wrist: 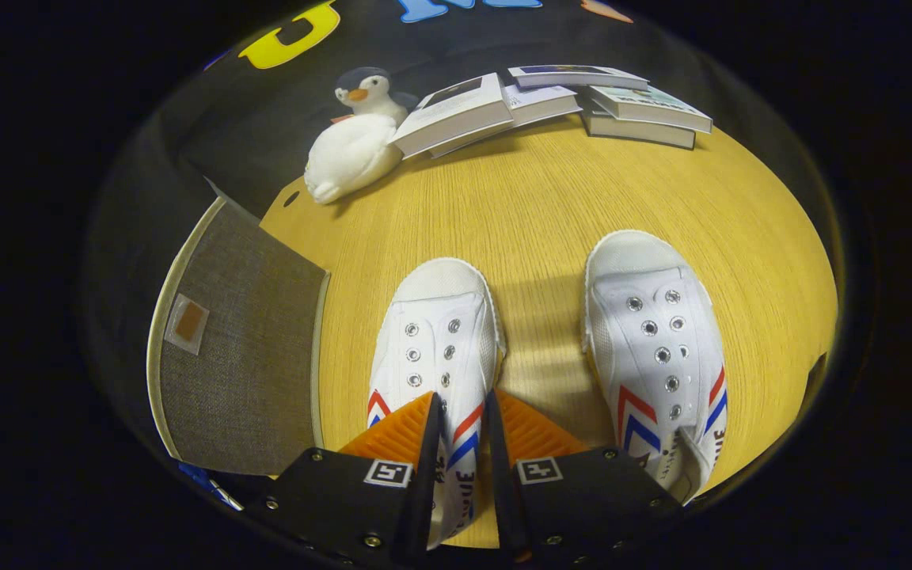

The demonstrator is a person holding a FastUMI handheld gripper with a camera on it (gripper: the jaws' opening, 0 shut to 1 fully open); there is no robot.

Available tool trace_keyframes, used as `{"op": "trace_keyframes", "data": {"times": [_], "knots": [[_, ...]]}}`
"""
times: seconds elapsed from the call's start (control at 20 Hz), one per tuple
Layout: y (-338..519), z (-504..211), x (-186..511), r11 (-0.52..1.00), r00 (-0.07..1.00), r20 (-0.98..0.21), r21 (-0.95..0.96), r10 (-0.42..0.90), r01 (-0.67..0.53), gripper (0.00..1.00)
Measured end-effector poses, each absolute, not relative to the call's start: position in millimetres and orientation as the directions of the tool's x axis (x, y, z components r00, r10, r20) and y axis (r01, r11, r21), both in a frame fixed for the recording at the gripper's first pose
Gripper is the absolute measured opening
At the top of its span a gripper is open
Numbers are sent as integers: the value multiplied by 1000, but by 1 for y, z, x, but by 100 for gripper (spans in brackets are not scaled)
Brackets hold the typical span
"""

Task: Open the storage box then place both shoes into the box .Put the left shoe in first, then the right shoe, with the right side of both shoes facing outward in a uniform manner.

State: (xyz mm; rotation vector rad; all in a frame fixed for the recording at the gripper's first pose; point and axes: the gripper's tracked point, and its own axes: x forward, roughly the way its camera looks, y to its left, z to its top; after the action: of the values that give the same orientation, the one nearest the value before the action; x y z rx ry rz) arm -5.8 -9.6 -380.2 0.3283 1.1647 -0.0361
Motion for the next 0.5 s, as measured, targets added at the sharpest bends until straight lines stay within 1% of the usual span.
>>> {"op": "trace_keyframes", "data": {"times": [0.05,0.1,0.15,0.3,0.5], "knots": [[-10,-379,-5,954,399,-906,232,140,193,34],[-20,-372,-2,952,420,-903,203,92,228,34],[-16,-393,3,942,401,-909,228,115,248,4],[-12,-374,-9,910,405,-902,286,150,300,4],[-8,-360,-6,860,422,-884,365,201,355,4]]}}
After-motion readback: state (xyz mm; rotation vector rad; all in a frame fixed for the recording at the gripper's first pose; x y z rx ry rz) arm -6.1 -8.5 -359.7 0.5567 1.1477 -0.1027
